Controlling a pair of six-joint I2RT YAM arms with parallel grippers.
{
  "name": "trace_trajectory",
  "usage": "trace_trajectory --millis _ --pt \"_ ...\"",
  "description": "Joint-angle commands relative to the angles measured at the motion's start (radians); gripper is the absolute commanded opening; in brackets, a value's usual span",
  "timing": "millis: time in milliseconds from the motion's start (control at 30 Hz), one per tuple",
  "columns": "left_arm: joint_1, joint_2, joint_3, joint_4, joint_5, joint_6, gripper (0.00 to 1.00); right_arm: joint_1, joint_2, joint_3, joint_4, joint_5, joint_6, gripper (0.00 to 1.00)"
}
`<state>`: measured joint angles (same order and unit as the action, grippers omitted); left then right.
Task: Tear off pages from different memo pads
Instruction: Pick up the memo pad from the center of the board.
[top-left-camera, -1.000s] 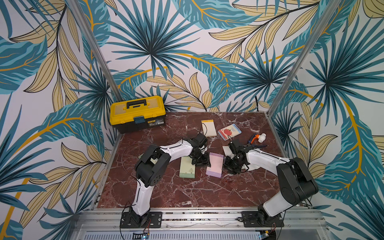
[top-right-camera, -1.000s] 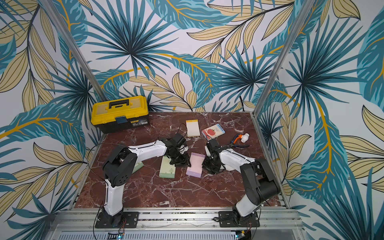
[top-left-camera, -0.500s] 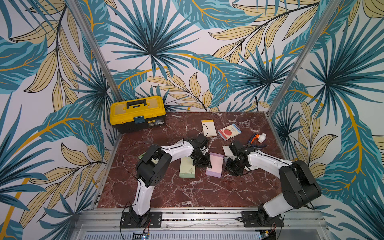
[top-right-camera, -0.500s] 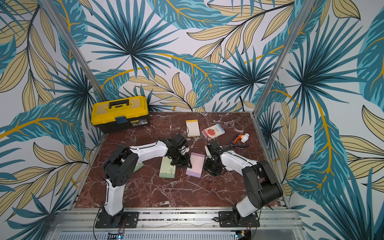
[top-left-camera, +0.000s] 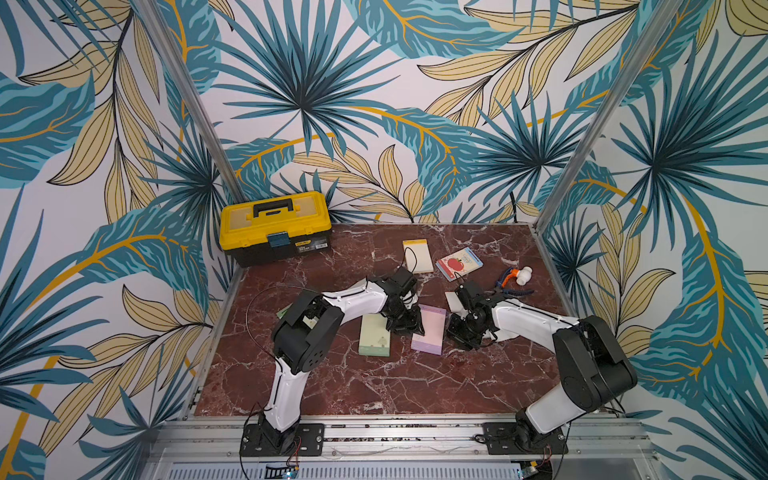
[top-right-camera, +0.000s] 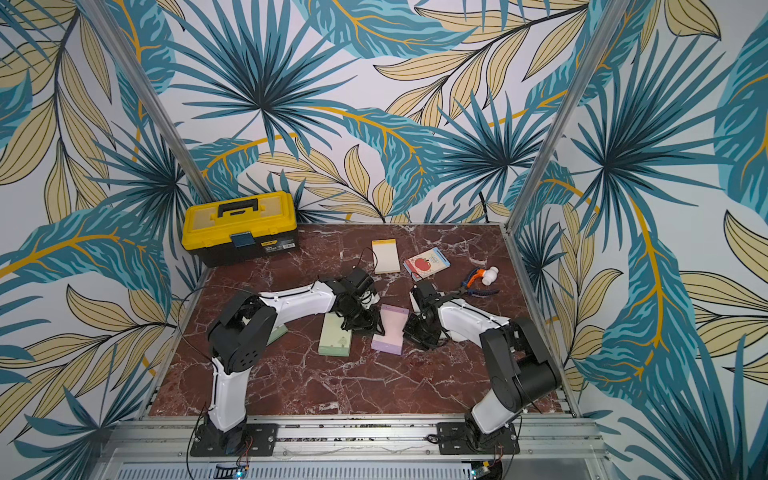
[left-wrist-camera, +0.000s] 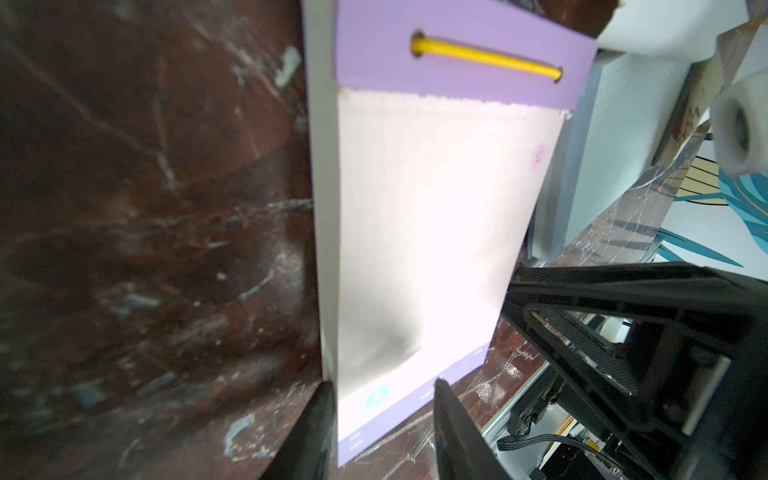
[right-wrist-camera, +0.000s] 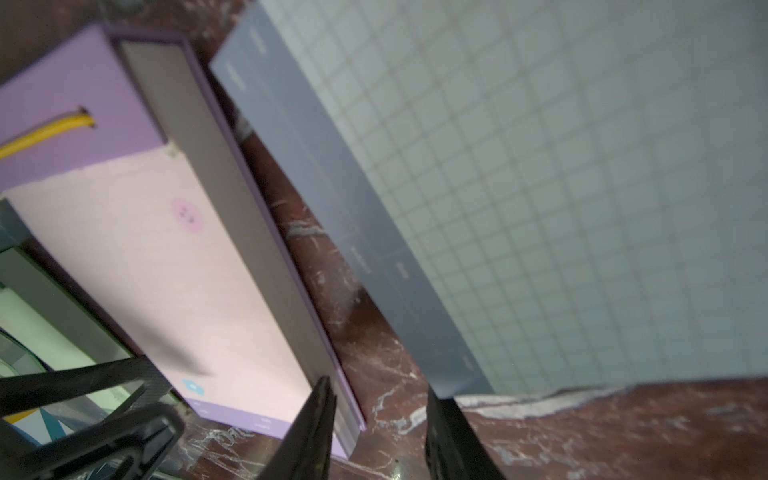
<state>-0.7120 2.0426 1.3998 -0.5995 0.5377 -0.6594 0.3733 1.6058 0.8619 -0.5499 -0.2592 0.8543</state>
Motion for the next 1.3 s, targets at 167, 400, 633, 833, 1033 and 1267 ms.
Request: trace_trajectory --millis 167,400,633,833,1033,1267 --pt "-0.010 0.022 0.023 0.026 0.037 0.015 0.40 0.022 -0.003 -0.008 0.034 -0.019 0.022 0.39" --pt "-0.012 0.017 0.019 0.029 0.036 0.015 0.40 0.042 -0.018 0.014 0.004 -0.007 0.029 0.39" --pt "-0.015 0.017 0.018 0.030 0.037 0.017 0.40 0.055 -0.042 0.035 -0.041 0.021 0.031 0.39" --pt "-0.015 0.012 0.015 0.035 0.036 0.018 0.40 0.058 -0.072 0.031 -0.023 0.016 0.042 0.39" --pt "-0.013 -0.029 -0.011 0.073 0.059 0.015 0.44 0.058 -0.070 0.030 -0.005 0.006 0.047 0.39" --pt "-0.011 -0.092 -0.059 0.124 0.103 0.000 0.47 0.058 -0.074 0.025 0.020 -0.008 0.060 0.39"
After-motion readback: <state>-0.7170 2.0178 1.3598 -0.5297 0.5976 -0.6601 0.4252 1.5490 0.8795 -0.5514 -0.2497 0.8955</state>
